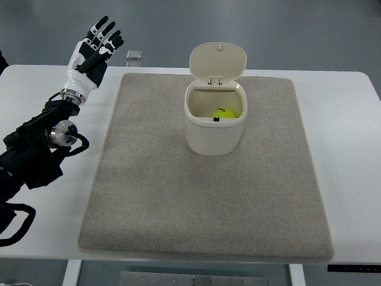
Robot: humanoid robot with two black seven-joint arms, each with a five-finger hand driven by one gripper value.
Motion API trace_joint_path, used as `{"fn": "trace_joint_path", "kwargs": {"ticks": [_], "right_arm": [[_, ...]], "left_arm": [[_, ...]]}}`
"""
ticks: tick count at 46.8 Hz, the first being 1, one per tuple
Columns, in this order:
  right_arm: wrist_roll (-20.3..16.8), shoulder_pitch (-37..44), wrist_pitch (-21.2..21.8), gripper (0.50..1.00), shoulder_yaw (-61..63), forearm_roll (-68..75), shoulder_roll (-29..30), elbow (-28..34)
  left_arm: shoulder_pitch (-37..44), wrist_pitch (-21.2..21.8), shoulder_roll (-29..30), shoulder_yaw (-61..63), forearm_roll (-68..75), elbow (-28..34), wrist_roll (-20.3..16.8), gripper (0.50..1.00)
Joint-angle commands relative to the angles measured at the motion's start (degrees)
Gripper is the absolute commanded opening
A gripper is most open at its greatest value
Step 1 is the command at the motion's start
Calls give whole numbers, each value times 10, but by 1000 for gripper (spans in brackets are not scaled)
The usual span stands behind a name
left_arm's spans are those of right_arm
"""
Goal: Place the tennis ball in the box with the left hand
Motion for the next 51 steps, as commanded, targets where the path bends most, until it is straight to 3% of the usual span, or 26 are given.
{"fn": "trace_joint_path", "kwargs": {"ticks": [1, 51], "right_arm": [[0, 0, 0, 901, 0, 0, 0, 0], [0, 0, 0, 901, 0, 0, 0, 0]], "left_arm": [[-6, 1, 0, 0, 0, -1, 0, 872], [-44, 7, 17, 0, 1, -1, 0, 879]]}}
